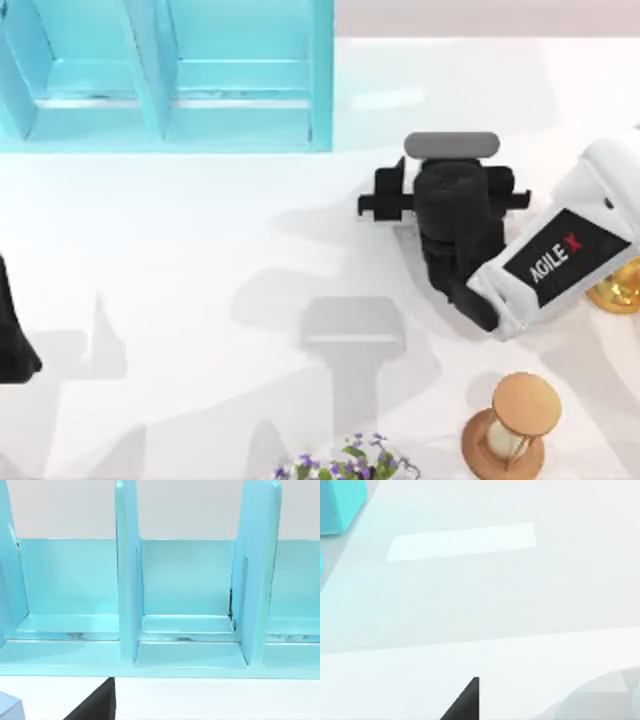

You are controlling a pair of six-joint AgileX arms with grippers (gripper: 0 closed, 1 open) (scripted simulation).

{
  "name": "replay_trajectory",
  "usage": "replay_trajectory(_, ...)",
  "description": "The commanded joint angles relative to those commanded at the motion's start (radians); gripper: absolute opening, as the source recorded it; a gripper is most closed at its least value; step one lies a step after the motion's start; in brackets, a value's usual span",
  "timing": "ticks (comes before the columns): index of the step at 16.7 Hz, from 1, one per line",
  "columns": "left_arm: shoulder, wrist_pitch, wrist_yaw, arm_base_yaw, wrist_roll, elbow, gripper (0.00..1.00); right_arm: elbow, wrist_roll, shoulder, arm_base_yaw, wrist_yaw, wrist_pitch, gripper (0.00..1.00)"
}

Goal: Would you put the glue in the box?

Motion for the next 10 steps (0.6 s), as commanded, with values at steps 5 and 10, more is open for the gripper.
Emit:
replay_trajectory(5, 0.000, 0.000, 0.000, 0.000, 0.000, 0.000, 1.00, 0.000, 0.000, 0.000, 0.000, 0.000, 0.000, 0.17)
replay_trajectory(10, 0.000, 0.000, 0.000, 0.000, 0.000, 0.000, 1.00, 0.000, 0.000, 0.000, 0.000, 0.000, 0.000, 0.00)
